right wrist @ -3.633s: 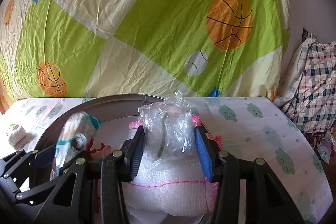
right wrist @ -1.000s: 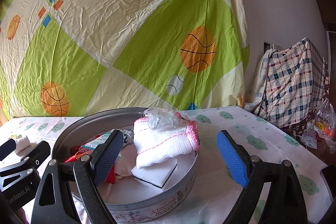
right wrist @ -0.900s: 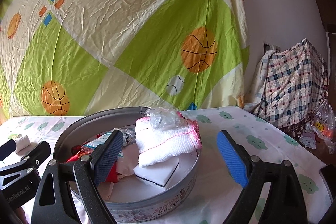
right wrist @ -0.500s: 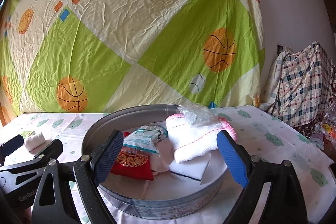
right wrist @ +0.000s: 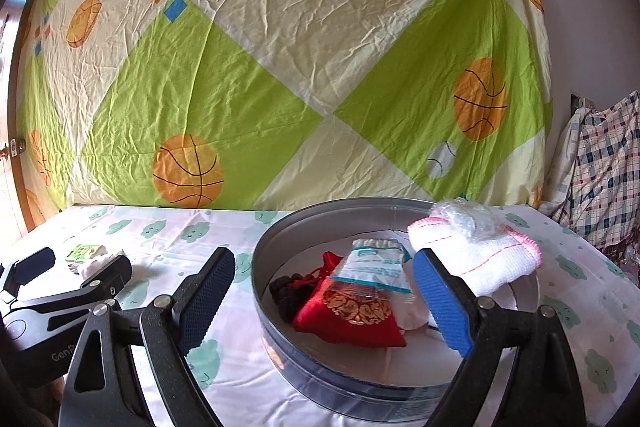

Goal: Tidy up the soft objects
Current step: 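Grasp the green tissue pack with the left tool while the right tool grasps the white gauze roll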

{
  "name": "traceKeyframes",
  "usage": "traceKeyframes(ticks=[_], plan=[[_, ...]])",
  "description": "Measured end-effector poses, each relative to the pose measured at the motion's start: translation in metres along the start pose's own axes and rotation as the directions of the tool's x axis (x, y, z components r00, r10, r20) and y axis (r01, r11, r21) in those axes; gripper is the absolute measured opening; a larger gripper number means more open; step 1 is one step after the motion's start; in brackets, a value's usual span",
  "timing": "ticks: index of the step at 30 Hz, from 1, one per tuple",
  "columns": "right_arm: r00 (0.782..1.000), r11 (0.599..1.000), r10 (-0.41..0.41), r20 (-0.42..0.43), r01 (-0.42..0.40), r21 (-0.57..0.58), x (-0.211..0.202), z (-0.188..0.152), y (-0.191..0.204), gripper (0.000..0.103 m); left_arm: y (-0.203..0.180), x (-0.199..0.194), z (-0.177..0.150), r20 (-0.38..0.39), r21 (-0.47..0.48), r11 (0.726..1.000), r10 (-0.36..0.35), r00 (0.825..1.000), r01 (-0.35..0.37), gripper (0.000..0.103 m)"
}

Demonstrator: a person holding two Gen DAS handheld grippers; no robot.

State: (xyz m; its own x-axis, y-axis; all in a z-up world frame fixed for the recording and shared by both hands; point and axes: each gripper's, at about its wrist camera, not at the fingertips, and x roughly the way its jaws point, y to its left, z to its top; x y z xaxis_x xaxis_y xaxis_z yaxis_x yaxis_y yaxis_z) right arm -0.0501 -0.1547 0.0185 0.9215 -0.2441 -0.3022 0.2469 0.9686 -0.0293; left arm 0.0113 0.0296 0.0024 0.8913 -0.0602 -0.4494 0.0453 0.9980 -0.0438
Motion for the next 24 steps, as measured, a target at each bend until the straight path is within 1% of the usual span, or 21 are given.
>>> traceKeyframes(ticks=[6, 15, 18, 20, 24], plan=[[0.999, 0.999, 0.052, -0.014, -0.052, -0.005, 0.007, 0.001, 0.032, 0.092, 0.04, 0.009, 0.005, -0.004, 0.0, 0.998, 0.057, 0.998, -0.057, 0.102], [0.989, 0.99, 0.139, -0.053, -0.141, -0.025, 0.023, 0.004, 0.084, 0.092, 0.104, 0.022, 0.011, -0.016, -0.058, 0.987, 0.148, 0.989, -0.149, 0.102], [0.979, 0.982, 0.182, -0.091, -0.185, -0.031, 0.033, 0.005, 0.103, 0.092, 0.125, 0.029, 0.015, -0.024, -0.081, 0.978, 0.19, 0.982, -0.191, 0.102], [0.971, 0.977, 0.205, -0.12, -0.211, -0.041, 0.04, 0.005, 0.116, 0.092, 0.138, 0.035, 0.018, -0.028, -0.09, 0.969, 0.229, 0.973, -0.23, 0.102], [0.947, 0.96, 0.248, -0.204, -0.268, -0.077, 0.058, 0.002, 0.143, 0.092, 0.161, 0.051, 0.023, -0.057, -0.103, 0.95, 0.289, 0.956, -0.293, 0.102]])
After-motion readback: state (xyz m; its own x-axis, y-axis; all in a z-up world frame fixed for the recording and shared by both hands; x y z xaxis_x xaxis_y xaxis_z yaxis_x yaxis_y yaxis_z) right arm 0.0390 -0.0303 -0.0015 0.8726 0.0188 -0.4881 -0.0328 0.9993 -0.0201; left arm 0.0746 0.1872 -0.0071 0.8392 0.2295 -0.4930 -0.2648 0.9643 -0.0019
